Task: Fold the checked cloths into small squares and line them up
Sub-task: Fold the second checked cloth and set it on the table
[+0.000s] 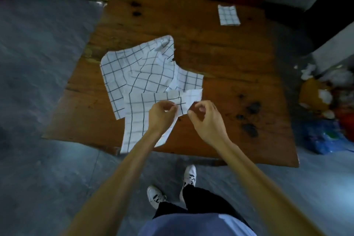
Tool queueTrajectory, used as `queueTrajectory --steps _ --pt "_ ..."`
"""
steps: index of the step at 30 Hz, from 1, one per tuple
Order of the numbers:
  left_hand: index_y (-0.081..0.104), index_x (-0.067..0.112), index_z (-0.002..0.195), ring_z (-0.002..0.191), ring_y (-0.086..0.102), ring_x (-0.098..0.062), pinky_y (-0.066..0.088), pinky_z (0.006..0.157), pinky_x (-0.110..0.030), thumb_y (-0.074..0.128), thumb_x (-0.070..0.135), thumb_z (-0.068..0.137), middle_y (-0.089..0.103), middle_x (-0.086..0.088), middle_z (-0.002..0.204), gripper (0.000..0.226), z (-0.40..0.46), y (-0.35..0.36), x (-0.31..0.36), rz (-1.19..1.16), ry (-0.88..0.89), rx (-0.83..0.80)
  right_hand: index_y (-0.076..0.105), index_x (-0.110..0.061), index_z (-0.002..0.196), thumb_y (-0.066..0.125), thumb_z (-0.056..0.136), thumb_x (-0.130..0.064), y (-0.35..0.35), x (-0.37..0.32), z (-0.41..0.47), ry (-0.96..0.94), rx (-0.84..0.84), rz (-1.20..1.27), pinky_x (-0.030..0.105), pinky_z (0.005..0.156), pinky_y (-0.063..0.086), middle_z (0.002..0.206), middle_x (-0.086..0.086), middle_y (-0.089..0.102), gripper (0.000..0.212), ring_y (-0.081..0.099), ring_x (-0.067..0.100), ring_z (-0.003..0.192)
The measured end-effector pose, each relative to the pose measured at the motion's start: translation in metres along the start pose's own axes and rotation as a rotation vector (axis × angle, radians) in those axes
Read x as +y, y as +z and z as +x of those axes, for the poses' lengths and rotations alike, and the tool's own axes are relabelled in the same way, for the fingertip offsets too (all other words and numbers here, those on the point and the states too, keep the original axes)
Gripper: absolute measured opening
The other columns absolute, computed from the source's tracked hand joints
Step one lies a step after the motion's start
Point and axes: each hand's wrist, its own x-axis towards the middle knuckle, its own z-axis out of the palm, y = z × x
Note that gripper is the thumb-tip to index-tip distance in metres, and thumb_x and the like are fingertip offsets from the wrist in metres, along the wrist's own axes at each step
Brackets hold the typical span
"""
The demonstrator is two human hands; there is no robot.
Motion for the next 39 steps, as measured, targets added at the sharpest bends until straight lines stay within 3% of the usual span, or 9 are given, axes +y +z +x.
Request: queueTrajectory --steps 8,13,15,19,23,27,31,34,39 --pt "0.068 0.016 0.091 0.074 0.058 -0.012 0.053 0.074 -0.034 0.063 0.022 0.086 0.064 0.006 0.078 0.009 -0.012 0.037 0.091 -0.243 -0.087 -0.021 0.049 -0.023 0.126 0.065 0.083 -0.056 -0.031 0.015 0.0 0.091 -0.153 -0.061 0.033 0.086 0.054 0.115 -0.007 0.058 0.057 0.058 0.013 0.099" --pt "0.063 0.011 0.103 0.069 0.057 -0.011 0.051 0.068 -0.03 0.06 0.021 0.089 0.063 -0.001 0.084 0.017 -0.021 0.063 0.133 -0.347 -0.113 -0.022 0.06 -0.019 0.095 0.058 0.095 -0.02 -0.064 0.033 0.014 0.064 0.002 -0.007 0.018 0.055 0.043 0.075 -0.013 0.057 0.003 0.06 0.012 0.072" --pt "0.054 0.014 0.116 0.094 0.06 -0.011 0.052 0.081 -0.027 0.057 0.019 0.09 0.059 -0.002 0.114 0.027 -0.024 0.072 0.142 -0.194 0.109 0.016 0.062 -0.018 0.089 0.056 0.094 -0.012 -0.088 0.041 0.024 0.048 0.092 -0.013 0.018 0.053 0.042 0.07 -0.013 0.056 0.01 0.059 0.009 0.066" --pt "0.037 0.016 0.138 0.14 0.023 -0.026 0.025 0.112 -0.038 0.047 -0.008 0.075 0.026 -0.013 0.15 0.068 -0.016 0.082 0.164 0.531 0.895 0.037 0.06 -0.017 0.093 0.054 0.09 -0.005 -0.145 0.048 0.047 -0.109 0.118 -0.169 0.026 0.052 0.043 0.076 -0.003 0.062 0.014 0.059 0.018 0.066" --pt "0.047 0.017 0.133 0.143 0.017 -0.035 0.01 0.114 -0.052 0.04 -0.016 0.068 0.03 -0.018 0.151 0.073 -0.002 0.094 0.201 0.968 1.121 0.109 0.063 -0.018 0.113 0.055 0.092 -0.004 -0.19 0.047 0.063 -0.199 0.136 -0.271 0.032 0.065 0.056 0.088 -0.002 0.068 0.026 0.062 0.014 0.07" --pt "0.069 0.012 0.094 0.136 0.037 -0.034 0.007 0.114 -0.055 0.067 -0.007 0.071 0.061 -0.012 0.123 0.03 0.018 0.099 0.227 1.06 1.084 0.159 0.062 -0.022 0.104 0.057 0.093 -0.011 -0.215 0.053 0.078 -0.211 0.107 -0.236 0.035 0.069 0.057 0.088 -0.007 0.065 0.017 0.061 0.013 0.074" --pt "0.065 0.014 0.082 0.099 0.061 -0.024 0.003 0.114 -0.041 0.063 -0.007 0.07 0.067 0.001 0.08 0.024 0.037 0.099 0.246 0.931 1.045 0.243 0.056 -0.018 0.091 0.049 0.1 -0.025 -0.221 0.064 0.098 -0.103 0.049 -0.256 0.028 0.06 0.05 0.075 -0.005 0.059 0.012 0.058 0.013 0.065" --pt "0.065 0.016 0.086 0.077 0.059 -0.021 0.016 0.11 -0.039 0.062 -0.003 0.071 0.065 0.002 0.074 0.024 0.061 0.092 0.26 0.938 0.979 0.206 0.06 -0.021 0.095 0.052 0.098 -0.02 -0.233 0.061 0.122 -0.044 0.057 -0.275 0.021 0.059 0.047 0.077 -0.007 0.061 0.009 0.06 0.008 0.067" --pt "0.065 0.016 0.085 0.061 0.054 -0.023 0.04 0.069 -0.032 0.061 -0.007 0.068 0.063 0.001 0.068 0.03 0.101 0.071 0.292 0.87 0.918 0.158 0.065 -0.023 0.103 0.057 0.093 -0.016 -0.269 0.03 0.171 -0.086 0.207 -0.36 0.024 0.064 0.049 0.088 -0.006 0.066 0.014 0.061 0.01 0.075"
